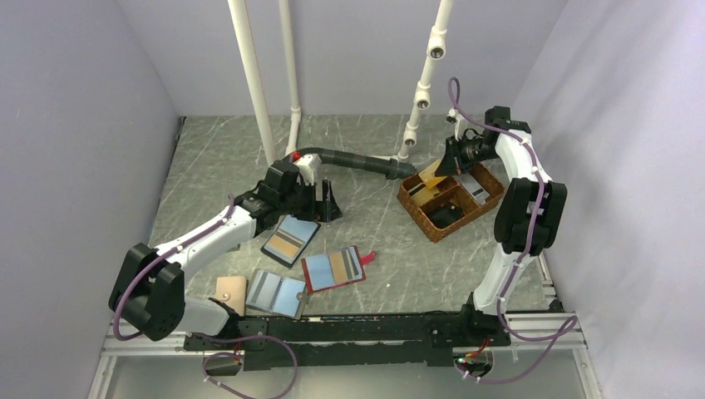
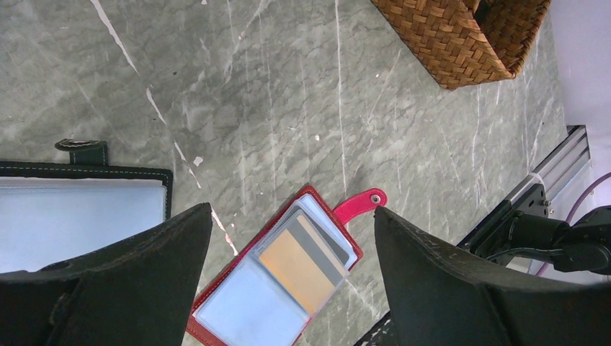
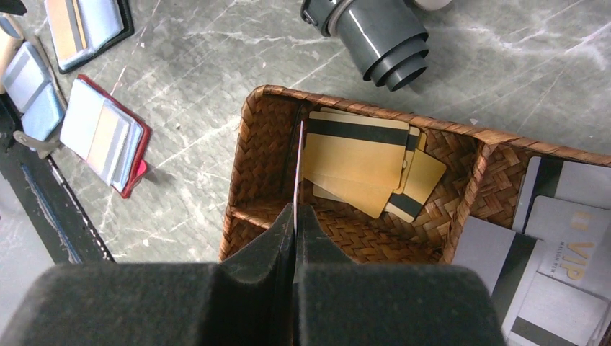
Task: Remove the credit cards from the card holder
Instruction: Place the credit card in the storage box.
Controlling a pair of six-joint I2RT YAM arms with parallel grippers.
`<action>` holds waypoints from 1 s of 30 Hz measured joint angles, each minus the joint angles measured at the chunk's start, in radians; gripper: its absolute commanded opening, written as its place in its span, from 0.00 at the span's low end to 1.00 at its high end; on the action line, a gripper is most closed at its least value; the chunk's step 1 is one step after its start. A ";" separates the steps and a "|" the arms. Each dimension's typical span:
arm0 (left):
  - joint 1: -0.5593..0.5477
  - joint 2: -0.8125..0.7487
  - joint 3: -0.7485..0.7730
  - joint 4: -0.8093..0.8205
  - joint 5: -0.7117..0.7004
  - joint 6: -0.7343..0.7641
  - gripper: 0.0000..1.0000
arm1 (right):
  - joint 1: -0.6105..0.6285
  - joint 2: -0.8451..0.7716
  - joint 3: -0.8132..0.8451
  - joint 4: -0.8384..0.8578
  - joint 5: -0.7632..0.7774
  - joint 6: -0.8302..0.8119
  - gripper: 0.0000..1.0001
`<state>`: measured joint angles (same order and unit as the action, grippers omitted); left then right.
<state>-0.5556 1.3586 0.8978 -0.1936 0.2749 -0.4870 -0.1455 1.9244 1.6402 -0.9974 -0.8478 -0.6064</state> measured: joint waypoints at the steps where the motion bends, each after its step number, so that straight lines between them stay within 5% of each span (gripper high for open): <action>1: 0.002 0.000 0.000 0.000 0.000 0.000 0.88 | 0.000 0.000 0.005 0.000 0.002 -0.001 0.00; 21: 0.017 0.008 0.006 0.081 -0.072 0.119 0.91 | -0.042 -0.110 -0.004 0.024 -0.027 -0.007 0.00; 30: 0.050 0.196 0.230 0.066 -0.045 0.230 0.91 | -0.055 -0.122 -0.065 0.026 -0.043 -0.027 0.00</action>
<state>-0.5056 1.5547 1.1275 -0.1276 0.2298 -0.2569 -0.2001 1.8023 1.5753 -0.9714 -0.8906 -0.6338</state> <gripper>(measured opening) 0.908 0.009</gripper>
